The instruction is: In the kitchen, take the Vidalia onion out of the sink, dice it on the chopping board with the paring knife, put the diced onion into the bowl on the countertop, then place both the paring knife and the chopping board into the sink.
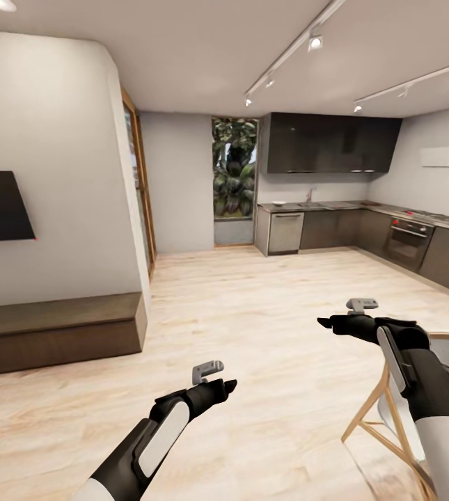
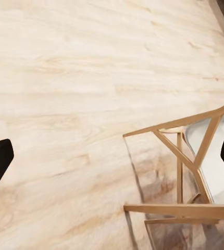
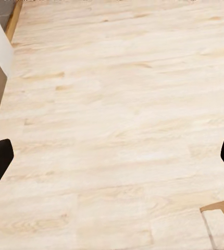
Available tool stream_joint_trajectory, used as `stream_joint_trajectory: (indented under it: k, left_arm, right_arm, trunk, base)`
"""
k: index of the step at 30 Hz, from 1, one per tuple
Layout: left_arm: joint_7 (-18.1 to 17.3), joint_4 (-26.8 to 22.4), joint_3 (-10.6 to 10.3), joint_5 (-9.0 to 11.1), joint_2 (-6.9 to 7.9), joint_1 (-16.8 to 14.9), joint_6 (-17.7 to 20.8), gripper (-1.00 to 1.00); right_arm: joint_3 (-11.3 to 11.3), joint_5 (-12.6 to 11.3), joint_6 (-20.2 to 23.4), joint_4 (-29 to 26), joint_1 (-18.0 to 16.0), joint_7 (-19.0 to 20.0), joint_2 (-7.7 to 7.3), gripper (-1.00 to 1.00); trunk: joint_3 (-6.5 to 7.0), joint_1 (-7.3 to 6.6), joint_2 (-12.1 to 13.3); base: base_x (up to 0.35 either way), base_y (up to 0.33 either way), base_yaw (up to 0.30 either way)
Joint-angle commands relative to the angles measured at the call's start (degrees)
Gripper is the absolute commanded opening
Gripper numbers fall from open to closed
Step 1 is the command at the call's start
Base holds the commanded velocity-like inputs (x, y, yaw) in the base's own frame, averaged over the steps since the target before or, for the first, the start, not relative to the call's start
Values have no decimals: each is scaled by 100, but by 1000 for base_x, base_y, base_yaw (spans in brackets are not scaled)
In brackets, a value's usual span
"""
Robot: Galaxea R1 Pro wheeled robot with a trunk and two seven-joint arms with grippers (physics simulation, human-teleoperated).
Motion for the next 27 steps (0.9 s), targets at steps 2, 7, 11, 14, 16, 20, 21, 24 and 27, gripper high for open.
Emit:
stream_joint_trajectory:
  k: [2, 7, 11, 14, 16, 20, 21, 24, 27]
  left_arm:
    - [54, -8, -10, 60, 2, -2, 10, 100]
    - [55, -8, -10, 60, 2, -2, 10, 100]
    - [53, -8, -10, 60, 2, -2, 10, 100]
    - [54, -8, -10, 60, 2, -2, 10, 100]
    - [53, -8, -12, 60, 2, -2, 10, 100]
    - [53, -8, -11, 60, 2, -2, 10, 100]
    - [54, -8, -11, 60, 2, -2, 8, 100]
    - [54, -8, -10, 60, 2, -2, 6, 100]
    - [55, -8, -10, 60, 2, -2, 5, 100]
  right_arm:
    - [-7, -12, 29, -3, 0, 17, 0, 100]
    - [-7, -11, 29, -5, -1, 20, 0, 100]
    - [-7, -11, 29, -6, 0, 21, 0, 100]
    - [-7, -7, 29, -6, 0, 16, 0, 100]
    - [-7, -5, 29, -3, 0, 15, 0, 100]
    - [-7, -3, 23, 1, 4, 19, -5, 100]
    - [-7, -3, 22, 0, 6, 21, -7, 100]
    - [-7, -3, 17, 2, 7, 22, -10, 100]
    - [-7, -9, 14, 2, 8, 22, -15, 100]
  trunk:
    - [-3, 6, -4]
    - [-3, 6, -4]
    - [-3, 6, -4]
    - [-3, 6, -4]
    - [-3, 6, -4]
    - [-3, 6, -4]
    - [-3, 6, -4]
    - [-3, 6, -4]
    - [-3, 6, -4]
  base:
    - [348, 0, 0]
    - [348, 0, 0]
    - [348, 0, 0]
    - [348, 0, 0]
    - [348, 0, 0]
    - [348, 0, 0]
    - [348, 0, 0]
    - [348, 0, 0]
    - [348, 0, 0]
